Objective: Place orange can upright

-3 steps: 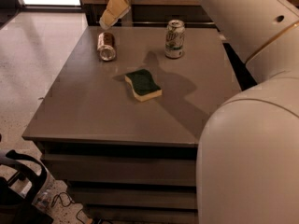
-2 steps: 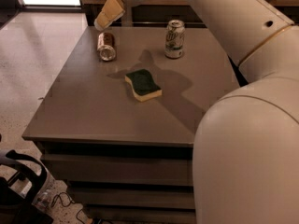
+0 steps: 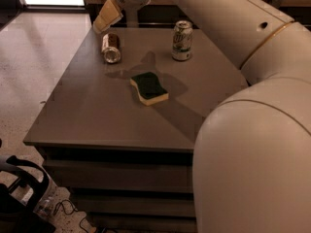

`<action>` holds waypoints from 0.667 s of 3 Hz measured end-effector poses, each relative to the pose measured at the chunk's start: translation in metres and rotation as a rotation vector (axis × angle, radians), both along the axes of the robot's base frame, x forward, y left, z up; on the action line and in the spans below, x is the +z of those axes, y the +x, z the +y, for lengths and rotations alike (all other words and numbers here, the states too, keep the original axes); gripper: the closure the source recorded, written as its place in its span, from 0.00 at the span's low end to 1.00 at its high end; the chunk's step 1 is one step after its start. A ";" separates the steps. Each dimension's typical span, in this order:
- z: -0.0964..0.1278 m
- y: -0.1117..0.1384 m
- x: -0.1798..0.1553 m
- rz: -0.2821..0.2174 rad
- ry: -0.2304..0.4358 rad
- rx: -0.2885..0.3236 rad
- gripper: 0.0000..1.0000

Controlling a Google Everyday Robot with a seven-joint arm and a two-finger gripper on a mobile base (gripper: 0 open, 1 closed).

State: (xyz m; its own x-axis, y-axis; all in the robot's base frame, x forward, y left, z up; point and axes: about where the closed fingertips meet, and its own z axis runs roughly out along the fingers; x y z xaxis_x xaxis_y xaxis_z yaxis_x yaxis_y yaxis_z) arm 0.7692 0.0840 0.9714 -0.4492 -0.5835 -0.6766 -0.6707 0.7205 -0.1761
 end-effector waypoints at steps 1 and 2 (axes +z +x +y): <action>0.008 0.003 -0.014 0.036 -0.047 -0.072 0.00; 0.008 0.003 -0.014 0.036 -0.047 -0.072 0.00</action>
Offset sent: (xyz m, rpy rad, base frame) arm 0.0024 0.0052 -0.0089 -0.0370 0.0238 -0.0580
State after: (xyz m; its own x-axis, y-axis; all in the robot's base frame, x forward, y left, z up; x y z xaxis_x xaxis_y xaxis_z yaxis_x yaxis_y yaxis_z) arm 0.7719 0.0925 0.9579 -0.5144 -0.5795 -0.6321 -0.6239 0.7586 -0.1877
